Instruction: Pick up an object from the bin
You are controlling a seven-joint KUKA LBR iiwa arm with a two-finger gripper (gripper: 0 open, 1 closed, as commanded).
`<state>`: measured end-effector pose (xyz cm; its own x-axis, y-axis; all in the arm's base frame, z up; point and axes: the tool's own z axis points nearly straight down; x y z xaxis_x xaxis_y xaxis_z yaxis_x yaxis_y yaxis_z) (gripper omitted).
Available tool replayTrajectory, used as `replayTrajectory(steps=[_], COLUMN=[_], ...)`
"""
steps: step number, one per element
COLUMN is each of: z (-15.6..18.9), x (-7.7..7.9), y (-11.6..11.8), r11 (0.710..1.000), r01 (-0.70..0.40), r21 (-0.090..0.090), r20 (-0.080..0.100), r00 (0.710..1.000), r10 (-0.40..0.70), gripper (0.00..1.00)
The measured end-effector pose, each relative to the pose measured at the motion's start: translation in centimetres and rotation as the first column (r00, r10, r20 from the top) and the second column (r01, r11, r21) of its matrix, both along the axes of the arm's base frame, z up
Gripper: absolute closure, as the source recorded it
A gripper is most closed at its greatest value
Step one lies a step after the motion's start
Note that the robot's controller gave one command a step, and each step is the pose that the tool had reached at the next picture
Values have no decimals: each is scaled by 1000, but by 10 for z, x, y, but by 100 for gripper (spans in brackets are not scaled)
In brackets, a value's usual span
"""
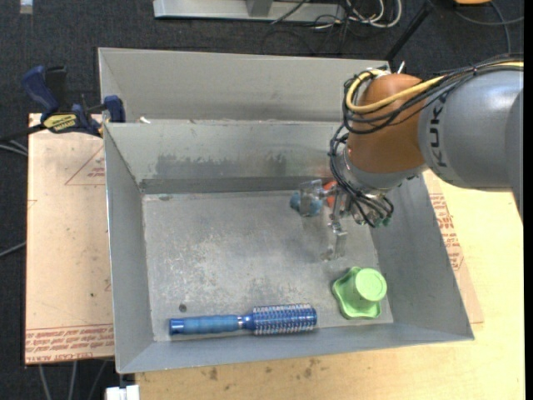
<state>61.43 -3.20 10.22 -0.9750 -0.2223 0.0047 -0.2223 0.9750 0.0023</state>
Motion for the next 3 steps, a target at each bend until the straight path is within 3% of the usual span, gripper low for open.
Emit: replayTrajectory(steps=[1,2,3], z=[0,-33,-28], x=[-13,-82,-128], y=[-118,-83,-55], r11=[997,968,972], r01=[-71,-249,-233], r21=[-5,0,-10], r20=[8,5,35], r00=[997,968,972], r10=[72,249,233], gripper=[0,0,0])
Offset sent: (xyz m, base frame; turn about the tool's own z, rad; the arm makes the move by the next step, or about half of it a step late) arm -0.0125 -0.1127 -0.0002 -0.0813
